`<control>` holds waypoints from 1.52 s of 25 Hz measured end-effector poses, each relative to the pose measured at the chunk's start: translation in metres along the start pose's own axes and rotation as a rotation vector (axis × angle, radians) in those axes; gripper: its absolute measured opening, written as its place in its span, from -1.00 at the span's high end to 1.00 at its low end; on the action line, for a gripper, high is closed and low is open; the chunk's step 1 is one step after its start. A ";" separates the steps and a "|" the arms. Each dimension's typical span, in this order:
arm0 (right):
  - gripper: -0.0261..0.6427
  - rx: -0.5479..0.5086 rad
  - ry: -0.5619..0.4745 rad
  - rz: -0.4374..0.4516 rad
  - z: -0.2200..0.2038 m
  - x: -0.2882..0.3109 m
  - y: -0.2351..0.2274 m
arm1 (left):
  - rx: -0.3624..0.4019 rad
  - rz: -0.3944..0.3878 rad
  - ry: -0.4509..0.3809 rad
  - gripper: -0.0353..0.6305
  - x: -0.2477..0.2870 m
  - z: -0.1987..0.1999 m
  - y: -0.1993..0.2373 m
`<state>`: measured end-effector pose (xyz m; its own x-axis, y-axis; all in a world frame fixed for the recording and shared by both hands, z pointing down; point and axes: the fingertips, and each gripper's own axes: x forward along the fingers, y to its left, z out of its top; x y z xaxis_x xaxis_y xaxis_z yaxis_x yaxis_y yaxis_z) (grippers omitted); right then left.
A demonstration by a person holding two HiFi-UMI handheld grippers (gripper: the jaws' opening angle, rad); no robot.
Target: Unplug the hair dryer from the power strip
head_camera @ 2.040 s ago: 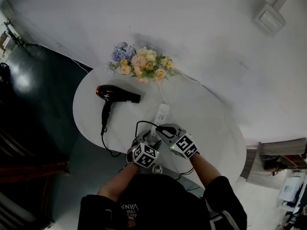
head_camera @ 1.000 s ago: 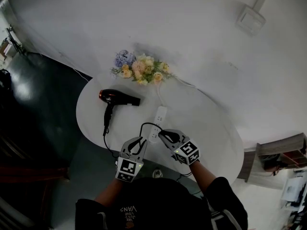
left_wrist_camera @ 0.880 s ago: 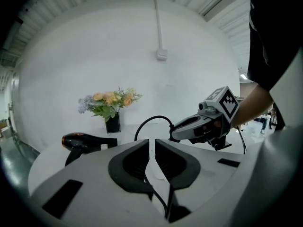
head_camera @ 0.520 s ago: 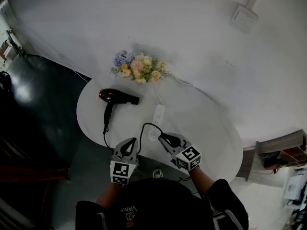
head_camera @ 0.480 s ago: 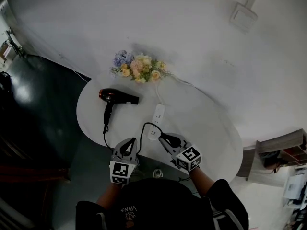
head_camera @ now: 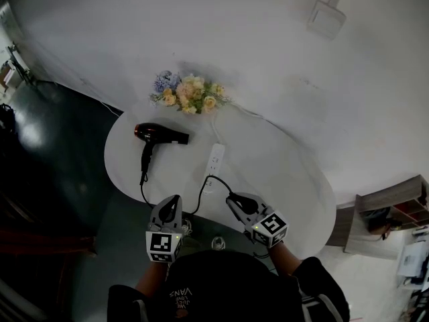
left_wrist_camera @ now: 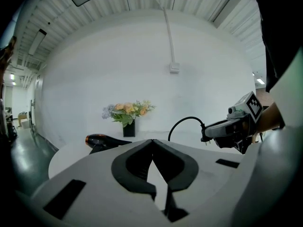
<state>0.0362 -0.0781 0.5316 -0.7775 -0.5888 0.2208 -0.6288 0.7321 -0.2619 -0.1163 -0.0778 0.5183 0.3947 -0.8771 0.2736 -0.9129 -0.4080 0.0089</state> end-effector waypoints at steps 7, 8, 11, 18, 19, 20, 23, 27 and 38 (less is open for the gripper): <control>0.71 0.025 -0.009 -0.013 -0.007 -0.031 0.006 | -0.025 0.046 -0.010 0.84 -0.019 -0.002 -0.010; 0.71 0.035 -0.011 -0.010 -0.008 -0.034 0.008 | -0.028 0.050 -0.011 0.84 -0.021 -0.003 -0.012; 0.71 0.037 -0.008 -0.009 -0.011 -0.041 0.009 | -0.030 0.058 -0.005 0.84 -0.027 -0.007 -0.017; 0.71 -0.020 -0.015 -0.019 -0.011 -0.050 0.008 | -0.033 0.074 0.004 0.84 -0.035 -0.016 -0.025; 0.71 -0.024 -0.013 -0.021 -0.012 -0.051 0.008 | -0.033 0.075 0.001 0.84 -0.036 -0.017 -0.026; 0.71 -0.029 -0.009 -0.023 -0.013 -0.053 0.008 | -0.032 0.076 -0.003 0.84 -0.037 -0.017 -0.027; 0.71 -0.035 0.006 -0.038 -0.018 -0.056 0.006 | -0.028 0.082 -0.012 0.84 -0.039 -0.017 -0.027; 0.71 0.008 0.015 -0.044 -0.022 -0.059 0.007 | -0.030 0.087 -0.031 0.84 -0.042 -0.012 -0.029; 0.71 -0.024 0.009 -0.025 -0.022 -0.058 0.006 | -0.022 0.072 -0.043 0.84 -0.038 -0.010 -0.038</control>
<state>0.0776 -0.0319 0.5375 -0.7611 -0.6043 0.2356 -0.6480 0.7249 -0.2338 -0.0977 -0.0262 0.5166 0.3318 -0.9142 0.2326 -0.9409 -0.3384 0.0120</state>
